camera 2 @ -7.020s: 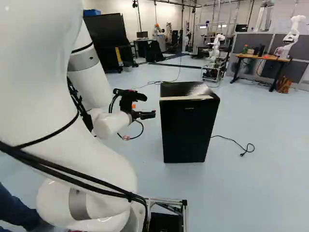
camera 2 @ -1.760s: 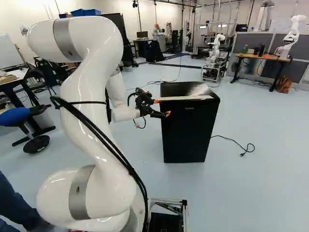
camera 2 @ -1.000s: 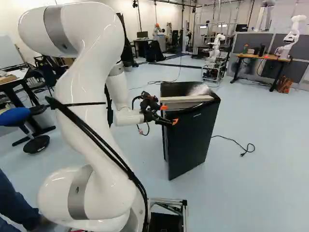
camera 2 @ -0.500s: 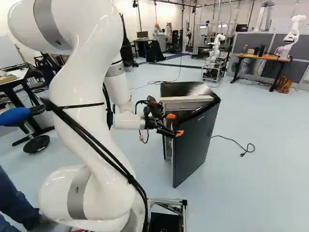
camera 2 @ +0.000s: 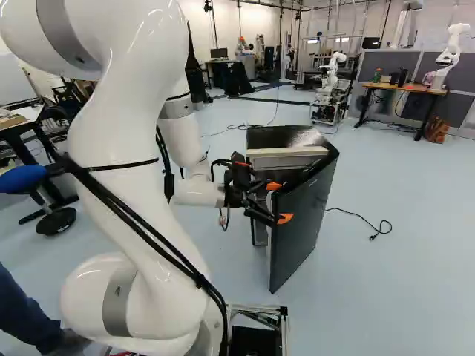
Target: Grab a drink from the fridge
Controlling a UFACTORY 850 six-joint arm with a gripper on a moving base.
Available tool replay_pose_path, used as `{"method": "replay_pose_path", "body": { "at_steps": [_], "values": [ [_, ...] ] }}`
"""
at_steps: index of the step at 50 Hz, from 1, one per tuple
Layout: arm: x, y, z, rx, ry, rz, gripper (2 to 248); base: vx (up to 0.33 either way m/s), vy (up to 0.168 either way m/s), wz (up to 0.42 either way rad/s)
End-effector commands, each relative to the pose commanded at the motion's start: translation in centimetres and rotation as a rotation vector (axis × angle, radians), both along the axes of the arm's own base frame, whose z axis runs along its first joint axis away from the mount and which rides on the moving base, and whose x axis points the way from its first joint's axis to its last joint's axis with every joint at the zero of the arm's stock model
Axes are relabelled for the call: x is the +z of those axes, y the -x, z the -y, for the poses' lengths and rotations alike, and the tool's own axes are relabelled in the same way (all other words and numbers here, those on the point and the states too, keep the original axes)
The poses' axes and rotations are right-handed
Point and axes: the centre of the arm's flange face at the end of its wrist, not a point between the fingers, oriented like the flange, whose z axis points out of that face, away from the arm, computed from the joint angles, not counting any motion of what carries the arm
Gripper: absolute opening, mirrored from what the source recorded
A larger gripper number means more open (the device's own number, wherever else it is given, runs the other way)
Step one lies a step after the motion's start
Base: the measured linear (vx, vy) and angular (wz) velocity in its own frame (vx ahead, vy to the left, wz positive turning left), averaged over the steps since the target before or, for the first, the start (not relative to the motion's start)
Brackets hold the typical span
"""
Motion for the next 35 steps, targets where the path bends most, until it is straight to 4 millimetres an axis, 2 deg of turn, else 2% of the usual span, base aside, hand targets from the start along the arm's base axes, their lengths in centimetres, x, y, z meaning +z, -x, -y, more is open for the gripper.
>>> {"method": "replay_pose_path", "body": {
  "at_steps": [35],
  "values": [
    [0.3, 5.2, 3.0, -0.119, 0.032, -0.041, 247, 0.000, 0.000, 0.000]
  ]
}}
